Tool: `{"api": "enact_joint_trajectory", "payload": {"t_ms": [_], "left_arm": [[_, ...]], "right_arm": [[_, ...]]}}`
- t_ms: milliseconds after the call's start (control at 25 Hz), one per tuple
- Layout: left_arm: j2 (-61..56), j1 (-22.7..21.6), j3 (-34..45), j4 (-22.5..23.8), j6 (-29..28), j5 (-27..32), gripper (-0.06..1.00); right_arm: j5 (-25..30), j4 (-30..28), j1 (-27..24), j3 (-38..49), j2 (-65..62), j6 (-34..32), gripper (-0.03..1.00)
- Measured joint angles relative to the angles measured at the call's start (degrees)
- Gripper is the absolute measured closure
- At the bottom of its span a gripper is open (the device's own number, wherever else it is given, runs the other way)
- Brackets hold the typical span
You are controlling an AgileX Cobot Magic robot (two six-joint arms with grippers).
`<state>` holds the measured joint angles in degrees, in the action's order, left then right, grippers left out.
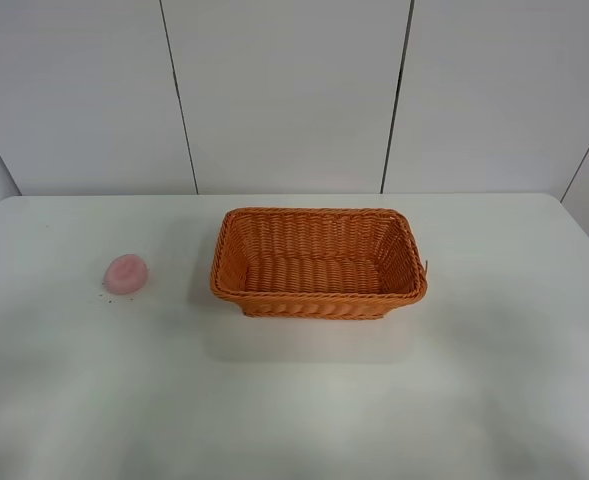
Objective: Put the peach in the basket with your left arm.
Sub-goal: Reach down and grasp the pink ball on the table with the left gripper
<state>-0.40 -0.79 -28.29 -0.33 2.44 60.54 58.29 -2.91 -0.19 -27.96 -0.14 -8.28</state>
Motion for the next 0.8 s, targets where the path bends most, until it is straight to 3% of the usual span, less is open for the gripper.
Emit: {"api": "enact_joint_trajectory", "payload": {"t_ms": [440,800], "left_arm": [[1.7,0.0,-1.6,-0.7,0.0,-0.6,0.09],[32.9,0.0,-12.4,-2.5,0.4,-9.9,0.09]], "right_arm": [[0.0,0.0,0.0,0.0,0.0,0.0,0.27],[0.0,0.0,0.0,0.0,0.0,0.0,0.27]]}}
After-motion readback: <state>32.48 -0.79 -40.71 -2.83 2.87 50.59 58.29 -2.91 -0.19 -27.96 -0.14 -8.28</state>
